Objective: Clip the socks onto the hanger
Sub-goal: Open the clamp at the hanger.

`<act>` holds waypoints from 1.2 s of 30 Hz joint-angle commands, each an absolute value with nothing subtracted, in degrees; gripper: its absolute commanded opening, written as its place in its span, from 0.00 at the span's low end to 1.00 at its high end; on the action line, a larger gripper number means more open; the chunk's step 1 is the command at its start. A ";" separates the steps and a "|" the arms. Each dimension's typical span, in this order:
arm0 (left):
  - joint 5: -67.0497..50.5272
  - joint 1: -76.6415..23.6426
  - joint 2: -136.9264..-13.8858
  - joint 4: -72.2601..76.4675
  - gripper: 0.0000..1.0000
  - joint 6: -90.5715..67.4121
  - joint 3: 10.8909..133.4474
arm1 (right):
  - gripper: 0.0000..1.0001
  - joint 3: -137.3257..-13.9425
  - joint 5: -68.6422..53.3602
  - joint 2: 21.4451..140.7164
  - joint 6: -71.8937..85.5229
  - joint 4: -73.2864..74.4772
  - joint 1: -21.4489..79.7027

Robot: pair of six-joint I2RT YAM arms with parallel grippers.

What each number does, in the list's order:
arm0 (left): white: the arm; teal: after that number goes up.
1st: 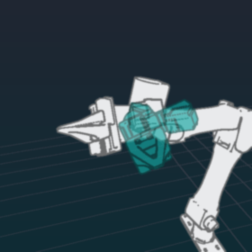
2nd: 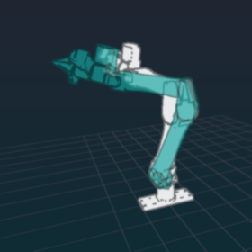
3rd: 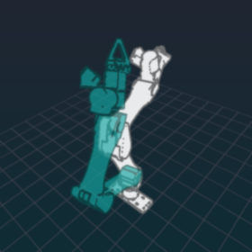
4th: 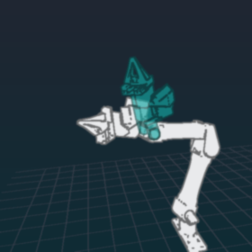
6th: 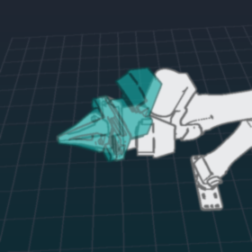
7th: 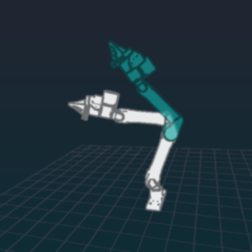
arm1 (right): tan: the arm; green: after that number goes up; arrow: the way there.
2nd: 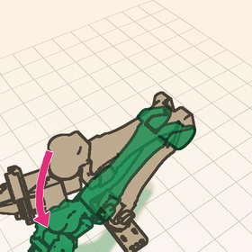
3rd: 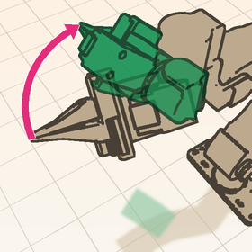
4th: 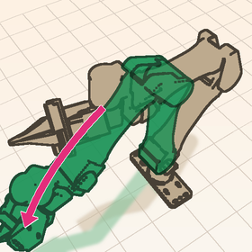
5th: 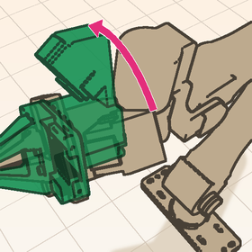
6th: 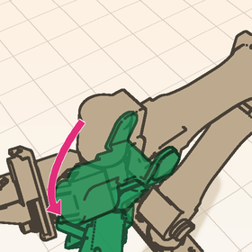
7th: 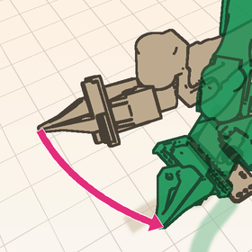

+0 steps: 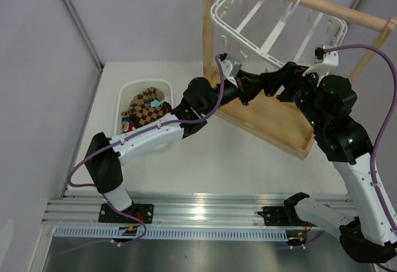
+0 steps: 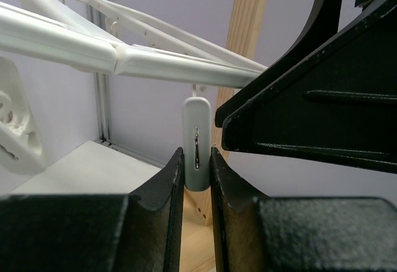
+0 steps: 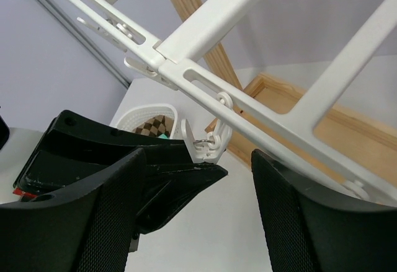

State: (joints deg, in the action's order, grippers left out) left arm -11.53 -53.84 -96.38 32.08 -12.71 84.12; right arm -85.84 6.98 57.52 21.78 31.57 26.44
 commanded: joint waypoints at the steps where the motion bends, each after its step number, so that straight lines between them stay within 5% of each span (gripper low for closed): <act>1: -17.05 -54.32 -92.11 34.80 0.01 -14.85 84.37 | 0.72 -85.26 8.79 57.13 22.59 25.93 25.22; 27: -15.91 -57.04 -92.72 31.64 0.01 -8.35 86.22 | 0.60 -83.23 15.20 58.45 26.46 18.81 26.72; 36: -16.08 -57.22 -92.55 30.85 0.01 -7.91 85.96 | 0.42 -83.06 15.73 58.62 25.75 18.72 26.81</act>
State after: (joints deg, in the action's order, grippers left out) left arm -10.85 -55.02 -95.96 31.59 -8.49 84.44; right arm -82.06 11.11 58.02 26.92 24.56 27.35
